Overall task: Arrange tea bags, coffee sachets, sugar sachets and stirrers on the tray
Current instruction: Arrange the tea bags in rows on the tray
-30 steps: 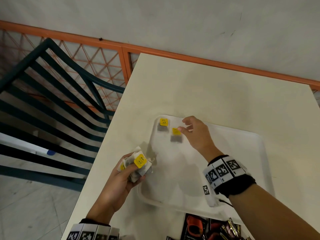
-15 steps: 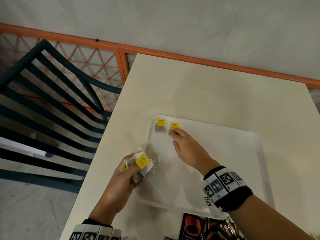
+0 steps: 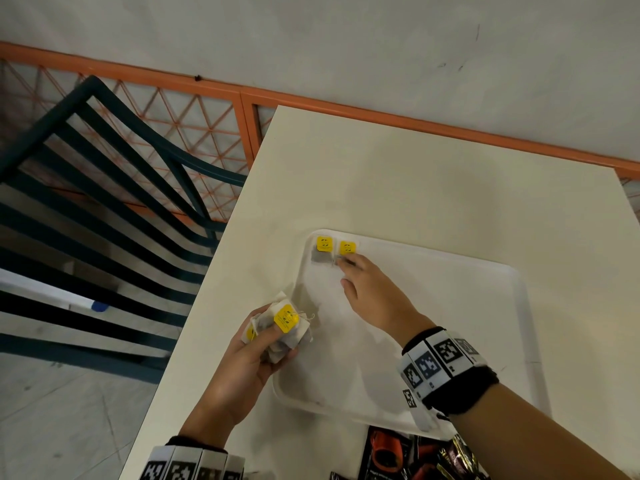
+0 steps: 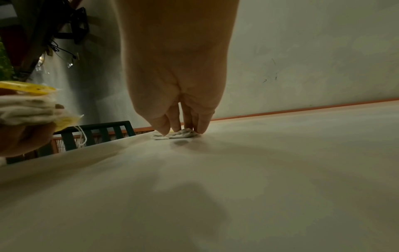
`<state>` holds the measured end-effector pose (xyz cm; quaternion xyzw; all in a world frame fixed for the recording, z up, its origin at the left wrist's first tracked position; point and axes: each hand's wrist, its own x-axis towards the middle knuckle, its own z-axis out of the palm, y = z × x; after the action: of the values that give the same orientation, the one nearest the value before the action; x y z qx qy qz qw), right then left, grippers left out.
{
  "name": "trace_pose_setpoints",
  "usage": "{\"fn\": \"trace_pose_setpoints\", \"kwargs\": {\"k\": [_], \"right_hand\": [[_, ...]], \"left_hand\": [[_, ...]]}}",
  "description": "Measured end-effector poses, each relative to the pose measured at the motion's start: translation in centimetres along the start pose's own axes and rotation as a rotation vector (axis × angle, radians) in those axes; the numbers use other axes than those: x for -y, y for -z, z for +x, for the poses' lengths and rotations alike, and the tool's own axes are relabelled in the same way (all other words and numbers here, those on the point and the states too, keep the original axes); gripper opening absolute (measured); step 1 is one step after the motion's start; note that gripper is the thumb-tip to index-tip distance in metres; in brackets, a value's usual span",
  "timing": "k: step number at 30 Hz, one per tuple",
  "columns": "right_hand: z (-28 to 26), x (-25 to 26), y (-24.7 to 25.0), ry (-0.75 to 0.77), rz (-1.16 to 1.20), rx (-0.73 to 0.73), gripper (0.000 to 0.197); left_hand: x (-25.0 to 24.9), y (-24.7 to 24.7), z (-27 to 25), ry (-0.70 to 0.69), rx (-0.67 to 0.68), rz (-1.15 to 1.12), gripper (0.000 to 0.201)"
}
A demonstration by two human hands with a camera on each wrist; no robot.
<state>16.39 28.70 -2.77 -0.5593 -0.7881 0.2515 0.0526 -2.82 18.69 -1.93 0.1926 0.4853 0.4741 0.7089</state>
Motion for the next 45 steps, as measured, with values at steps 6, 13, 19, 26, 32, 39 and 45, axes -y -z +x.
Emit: {"fn": "trace_pose_setpoints", "kwargs": {"k": [6,13,19,26,32,39,45], "right_hand": [[-0.6,1.0,0.0,0.046,0.100,-0.156,0.038],[-2.9,5.3,-1.0,-0.032,0.579,-0.059,0.025],[-3.0,6.0,-1.6,-0.059,0.733,-0.050,0.018],[-1.7,5.7,-0.5,-0.200,1.171,-0.056,0.017],[-0.1,3.8,-0.8,-0.300,0.751,-0.061,0.015],[0.0,3.9,-0.9,-0.223,0.350,-0.139,0.033],[-2.6,4.7,-1.4,0.063,0.132,-0.085,0.036]], "left_hand": [[-0.4,-0.2,0.0,-0.029,0.029,-0.103,0.063],[-0.2,-0.1,0.0,-0.073,-0.036,0.014,0.035],[0.0,-0.2,-0.2,-0.056,-0.039,0.108,0.036],[0.3,0.6,0.0,-0.071,-0.053,0.087,0.029],[0.2,0.9,-0.1,-0.090,-0.076,0.094,0.017],[0.3,1.1,-0.1,-0.092,-0.083,0.102,0.020],[0.3,1.3,0.2,-0.089,-0.130,0.074,0.022]]}}
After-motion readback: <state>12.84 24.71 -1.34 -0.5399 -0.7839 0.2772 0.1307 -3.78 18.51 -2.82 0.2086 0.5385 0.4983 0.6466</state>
